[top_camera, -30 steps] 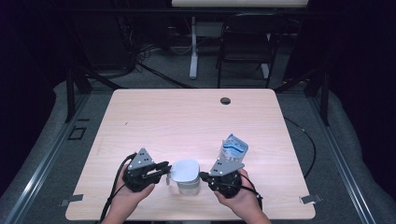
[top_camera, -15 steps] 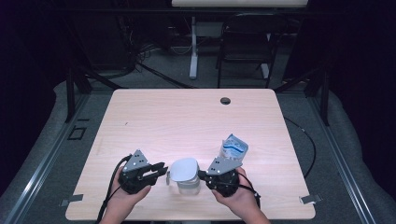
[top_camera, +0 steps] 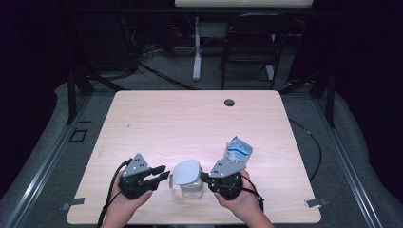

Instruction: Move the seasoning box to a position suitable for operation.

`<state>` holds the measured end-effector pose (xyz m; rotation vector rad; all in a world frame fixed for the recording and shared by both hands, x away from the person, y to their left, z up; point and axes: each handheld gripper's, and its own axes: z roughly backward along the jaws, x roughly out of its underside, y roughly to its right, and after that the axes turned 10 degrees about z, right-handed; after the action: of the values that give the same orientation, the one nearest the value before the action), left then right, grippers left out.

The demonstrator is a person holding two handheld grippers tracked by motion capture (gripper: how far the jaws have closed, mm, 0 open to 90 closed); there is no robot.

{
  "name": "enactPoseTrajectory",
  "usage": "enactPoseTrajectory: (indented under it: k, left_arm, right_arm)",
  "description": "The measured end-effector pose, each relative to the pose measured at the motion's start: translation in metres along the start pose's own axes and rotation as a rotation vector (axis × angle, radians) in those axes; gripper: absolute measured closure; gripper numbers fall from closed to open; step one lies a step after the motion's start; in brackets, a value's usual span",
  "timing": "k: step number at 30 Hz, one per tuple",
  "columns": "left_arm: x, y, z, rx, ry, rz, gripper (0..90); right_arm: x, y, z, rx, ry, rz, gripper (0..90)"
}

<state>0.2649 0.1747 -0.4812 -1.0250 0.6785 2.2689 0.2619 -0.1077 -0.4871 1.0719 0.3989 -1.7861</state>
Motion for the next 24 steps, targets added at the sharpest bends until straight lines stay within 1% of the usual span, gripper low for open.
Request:
enactPoseTrajectory:
  k: [6,11,14,15,19,24]
  left_arm:
    - [0.0004,0.0033,-0.0006,0.002,-0.007,-0.013,72.3]
    - [0.0002,0.0061,0.0005,0.009,-0.006,-0.015,72.5]
    - [0.0002,0.007,0.0016,0.012,-0.004,-0.016,71.4]
    - [0.0002,0.0082,0.0026,0.013,-0.002,-0.018,69.3]
    - [0.0005,0.0097,0.0034,0.011,0.004,-0.023,68.7]
    - [0.0019,0.0082,0.0034,-0.002,-0.002,-0.017,69.9]
  right_arm:
    - [-0.0035,-0.0012,0.0027,0.003,0.01,0.002,90.0]
    - [-0.0055,-0.0028,0.0033,0.005,0.022,0.006,90.0]
    - [-0.0061,-0.0035,0.0031,0.006,0.024,0.006,90.0]
    - [-0.0069,-0.004,0.0031,0.007,0.022,0.007,90.0]
    - [-0.0083,-0.0048,0.0032,0.007,0.031,0.008,90.0]
    - [-0.0102,-0.0059,0.0041,0.01,0.039,0.01,90.0]
